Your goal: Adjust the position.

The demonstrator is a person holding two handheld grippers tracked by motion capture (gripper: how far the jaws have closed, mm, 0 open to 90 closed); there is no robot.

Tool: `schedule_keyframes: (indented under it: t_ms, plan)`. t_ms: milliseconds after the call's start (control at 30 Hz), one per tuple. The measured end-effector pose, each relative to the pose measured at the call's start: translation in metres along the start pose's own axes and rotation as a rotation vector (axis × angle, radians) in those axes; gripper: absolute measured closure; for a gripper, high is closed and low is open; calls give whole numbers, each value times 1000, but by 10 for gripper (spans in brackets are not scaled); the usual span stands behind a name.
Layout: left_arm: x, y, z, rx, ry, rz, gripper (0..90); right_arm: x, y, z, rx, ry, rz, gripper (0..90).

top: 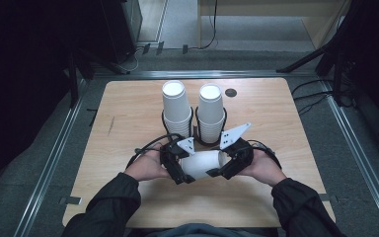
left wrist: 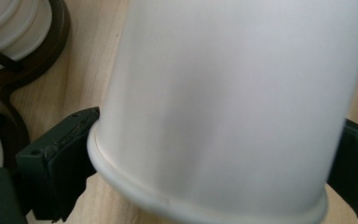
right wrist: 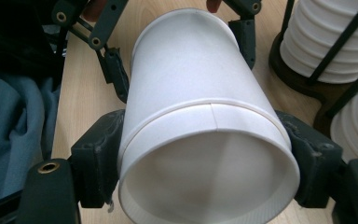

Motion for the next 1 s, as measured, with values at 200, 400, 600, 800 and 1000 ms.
schedule_keyframes:
  t_ms: [200,400,600,800,1000]
  plan:
    - [1,7,3,-88,34,-28,0,-3,6,-2,-16,-10,-20,244]
    - [1,13,6,-144,43,-40,0,-3,10,-3,-30,-17,-29,244]
    - [-1,21,7,-198,58,-70,0,-3,17,-2,-68,-38,-35,244]
    - [-3,30,6,-264,59,-88,0,1,23,-1,-96,-41,-33,244]
    - [-4,34,5,-305,56,-95,0,4,29,-1,-118,-43,-44,244]
Point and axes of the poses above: each handheld gripper's, and its own axes: y roughly backward along the jaws, z roughly out of its top, x roughly to its left, the point moved 7 cm from there along -y, roughly forward along the jaws, and after that the axes turned 11 degrees about y, right-handed, at the moved point
